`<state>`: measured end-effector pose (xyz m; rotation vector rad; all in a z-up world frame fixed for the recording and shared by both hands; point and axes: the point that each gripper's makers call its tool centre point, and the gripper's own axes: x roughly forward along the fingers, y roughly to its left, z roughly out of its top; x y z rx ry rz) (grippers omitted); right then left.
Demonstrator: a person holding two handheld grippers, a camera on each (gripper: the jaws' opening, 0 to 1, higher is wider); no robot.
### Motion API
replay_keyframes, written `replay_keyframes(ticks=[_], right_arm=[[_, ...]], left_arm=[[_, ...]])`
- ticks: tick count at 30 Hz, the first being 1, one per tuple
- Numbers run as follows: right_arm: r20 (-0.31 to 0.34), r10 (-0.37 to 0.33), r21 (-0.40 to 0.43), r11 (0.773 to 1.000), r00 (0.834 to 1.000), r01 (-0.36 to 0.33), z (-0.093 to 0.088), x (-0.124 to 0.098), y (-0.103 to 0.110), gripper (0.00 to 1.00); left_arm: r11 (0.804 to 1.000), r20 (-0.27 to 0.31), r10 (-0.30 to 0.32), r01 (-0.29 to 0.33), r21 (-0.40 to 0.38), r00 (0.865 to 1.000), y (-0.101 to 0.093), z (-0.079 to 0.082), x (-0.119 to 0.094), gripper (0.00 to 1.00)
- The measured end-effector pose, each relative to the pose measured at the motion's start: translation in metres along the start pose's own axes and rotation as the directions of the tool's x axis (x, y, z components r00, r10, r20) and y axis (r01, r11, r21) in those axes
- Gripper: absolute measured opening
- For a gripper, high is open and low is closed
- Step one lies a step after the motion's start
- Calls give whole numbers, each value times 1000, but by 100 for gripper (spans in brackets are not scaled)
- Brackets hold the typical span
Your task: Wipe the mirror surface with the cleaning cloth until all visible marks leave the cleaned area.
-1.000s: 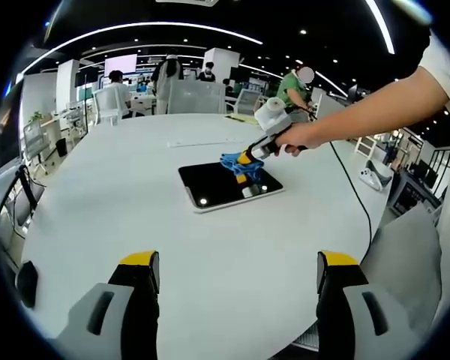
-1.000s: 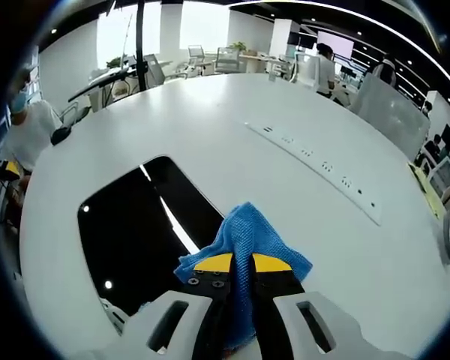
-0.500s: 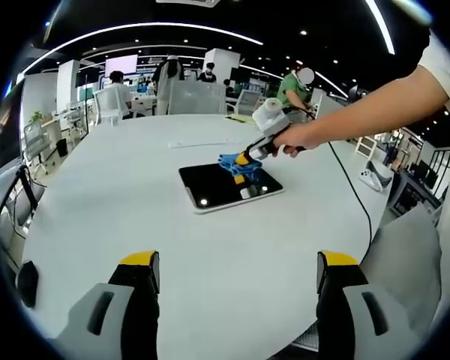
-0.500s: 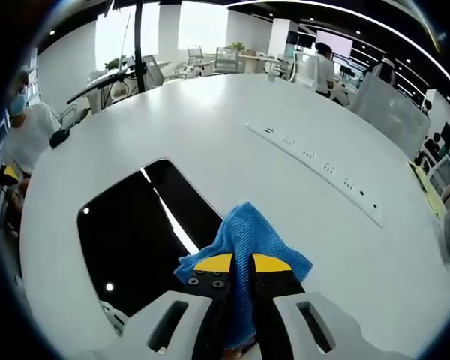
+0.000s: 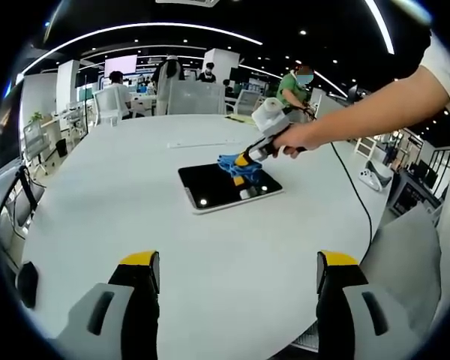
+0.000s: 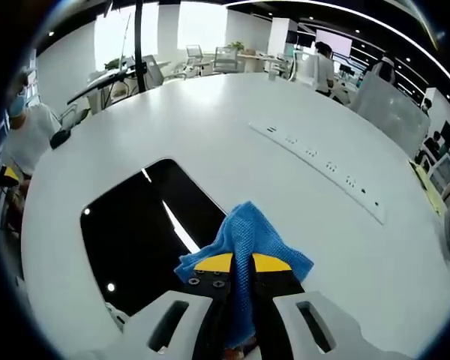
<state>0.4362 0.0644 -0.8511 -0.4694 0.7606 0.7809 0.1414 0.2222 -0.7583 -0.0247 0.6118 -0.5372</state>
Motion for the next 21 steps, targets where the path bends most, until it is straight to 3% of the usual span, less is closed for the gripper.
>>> replay_keyframes(ticks=[21], right_arm=[[14,17,5,1000,1000,-17,-7,-7,13,3]], left_arm=[[1000,-2,-13,13,8,1000,-4,2,3,87]])
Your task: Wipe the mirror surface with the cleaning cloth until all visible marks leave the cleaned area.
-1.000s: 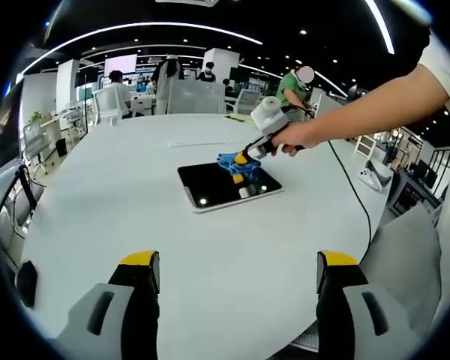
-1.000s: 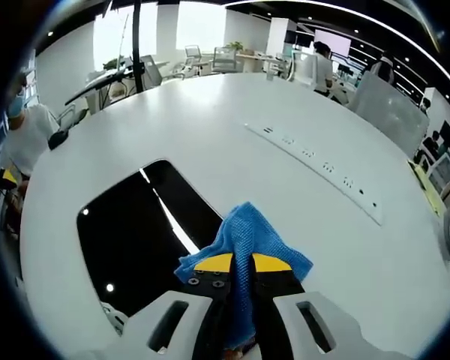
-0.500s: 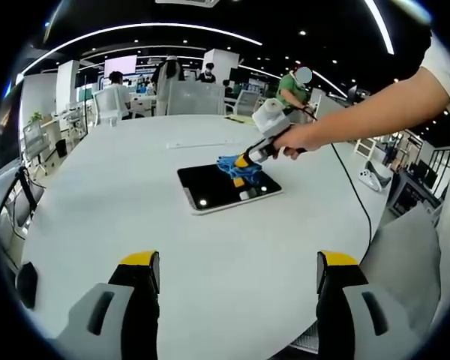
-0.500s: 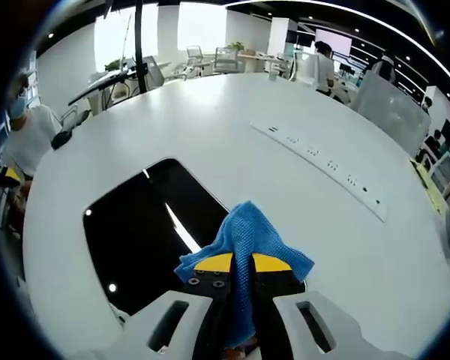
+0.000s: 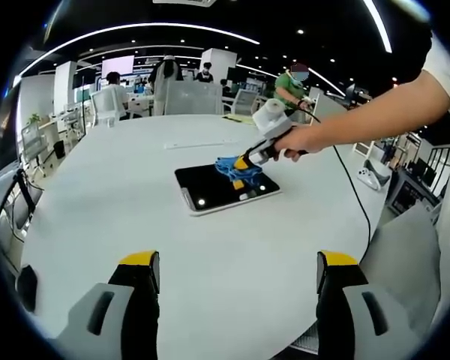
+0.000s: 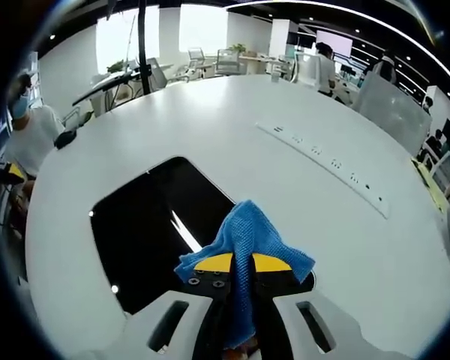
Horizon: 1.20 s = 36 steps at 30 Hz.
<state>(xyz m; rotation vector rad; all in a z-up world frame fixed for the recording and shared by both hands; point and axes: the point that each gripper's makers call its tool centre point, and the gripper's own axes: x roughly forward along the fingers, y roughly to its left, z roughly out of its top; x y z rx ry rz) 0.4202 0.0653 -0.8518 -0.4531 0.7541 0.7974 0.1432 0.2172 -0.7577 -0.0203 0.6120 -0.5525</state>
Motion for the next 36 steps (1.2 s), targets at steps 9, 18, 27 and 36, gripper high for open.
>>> replay_keyframes(ticks=[9,18,27,36], right_arm=[[3,6,-1,1000,1000,-6,-3,-4,5,3],[3,11,-3,1000,1000,-11,-5,-23,30,3],[5,16,-5,1000,1000,-16,-6,-26,38,3],[9,22,1,1000,1000,-22,-9,-18,30,3]], left_arm=[[1000,3,-6,6,6,1000,-1,2,1,87],[1000,6,-10,10,7,1000,-4,4,1,87],[1000,9,-10,10,6,1000,-4,3,0,87],[1000,8,-14,14,8,1000,-6,3,1,87]])
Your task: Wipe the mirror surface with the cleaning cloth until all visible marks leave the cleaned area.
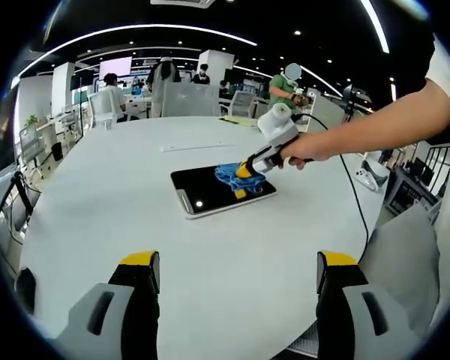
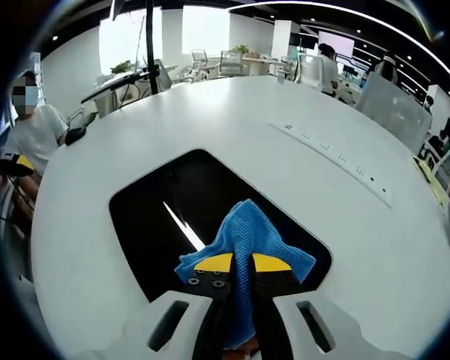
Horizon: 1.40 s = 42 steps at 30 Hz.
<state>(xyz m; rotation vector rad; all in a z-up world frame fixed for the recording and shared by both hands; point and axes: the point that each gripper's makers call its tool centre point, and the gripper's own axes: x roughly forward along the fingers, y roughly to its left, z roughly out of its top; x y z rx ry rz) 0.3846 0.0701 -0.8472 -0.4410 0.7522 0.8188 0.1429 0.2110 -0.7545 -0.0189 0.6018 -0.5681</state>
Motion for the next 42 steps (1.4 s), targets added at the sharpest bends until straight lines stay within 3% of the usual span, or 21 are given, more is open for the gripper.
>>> replay_keyframes(ticks=[11,14,35,42], right_arm=[[4,1,0,1000,1000,-1,-3,-3,4,3],[6,2,-7,1000,1000,-2,-5,-13,17,3],[14,8,1,1000,1000,-8,-14,-27,42,3],[15,18,1,1000,1000,-18,-18,-25,41,3]], left_arm=[[1000,2,-1,1,-2,1000,-1,0,0,87],[1000,3,-1,1,-1,1000,-2,0,0,87],[1000,9,-10,10,-6,1000,-4,1,0,87],[1000,13,-11,11,-6,1000,-6,2,-1,87]])
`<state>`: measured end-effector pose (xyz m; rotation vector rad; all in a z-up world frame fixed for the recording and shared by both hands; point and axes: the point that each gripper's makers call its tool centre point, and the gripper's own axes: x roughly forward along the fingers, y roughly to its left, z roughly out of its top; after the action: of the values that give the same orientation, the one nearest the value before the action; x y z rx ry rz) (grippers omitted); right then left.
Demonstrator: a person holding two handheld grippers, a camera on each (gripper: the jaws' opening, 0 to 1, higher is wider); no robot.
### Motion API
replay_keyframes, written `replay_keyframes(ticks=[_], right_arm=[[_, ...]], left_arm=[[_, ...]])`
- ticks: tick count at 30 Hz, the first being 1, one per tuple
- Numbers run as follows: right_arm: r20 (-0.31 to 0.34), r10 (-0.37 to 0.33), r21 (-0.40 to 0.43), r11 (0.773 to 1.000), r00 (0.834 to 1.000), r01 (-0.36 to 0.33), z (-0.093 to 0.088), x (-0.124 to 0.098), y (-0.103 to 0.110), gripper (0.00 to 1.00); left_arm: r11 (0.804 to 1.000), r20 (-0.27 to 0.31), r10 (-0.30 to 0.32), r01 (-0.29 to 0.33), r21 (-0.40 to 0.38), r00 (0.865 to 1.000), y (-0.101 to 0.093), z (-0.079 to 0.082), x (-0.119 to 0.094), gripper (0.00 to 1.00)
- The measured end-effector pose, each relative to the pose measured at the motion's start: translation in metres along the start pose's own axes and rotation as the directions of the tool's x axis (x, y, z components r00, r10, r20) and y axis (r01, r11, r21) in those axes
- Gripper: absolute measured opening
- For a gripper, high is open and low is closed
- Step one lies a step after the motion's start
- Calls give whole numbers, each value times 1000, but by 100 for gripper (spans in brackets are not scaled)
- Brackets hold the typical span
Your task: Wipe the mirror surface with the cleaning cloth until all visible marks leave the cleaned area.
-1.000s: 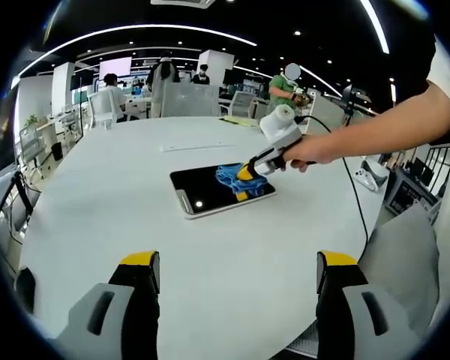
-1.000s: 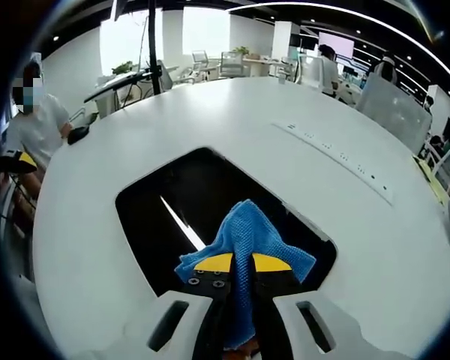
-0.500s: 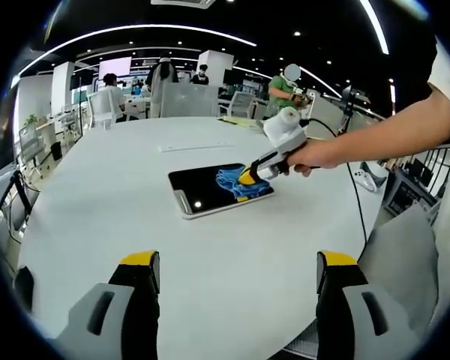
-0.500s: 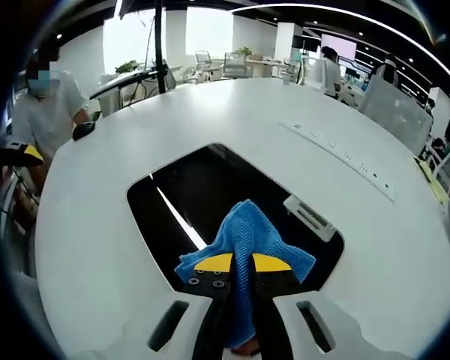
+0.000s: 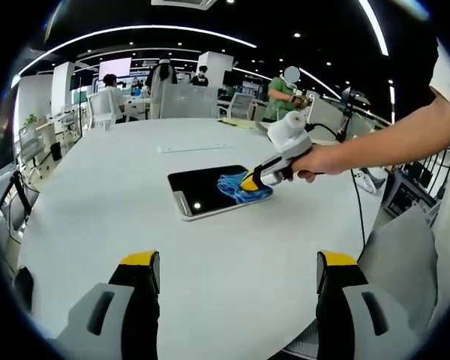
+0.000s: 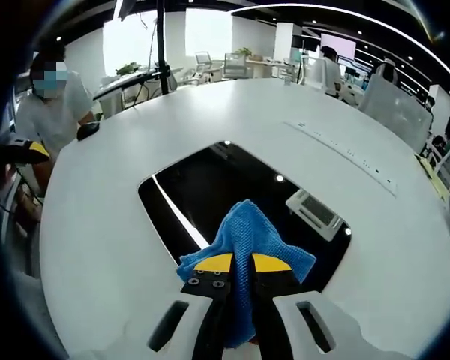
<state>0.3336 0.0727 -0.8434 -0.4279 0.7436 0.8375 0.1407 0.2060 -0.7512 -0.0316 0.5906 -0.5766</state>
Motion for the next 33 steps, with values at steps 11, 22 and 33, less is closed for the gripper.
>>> replay_keyframes(ticks=[11,22,33], right_arm=[[-4,0,2,1000,1000,0,-3,0,2,3],[-13,-3,0,1000,1000,3,-4,-1,8,3],[-13,9,-19,1000,1000,-9,0,5,10,3]], left_arm=[[1000,6,2,-2,2,1000,0,2,-3,87],[1000,11,3,-2,-3,1000,1,1,-4,87],[1000,10,0,0,-6,1000,-2,-2,-3,87]])
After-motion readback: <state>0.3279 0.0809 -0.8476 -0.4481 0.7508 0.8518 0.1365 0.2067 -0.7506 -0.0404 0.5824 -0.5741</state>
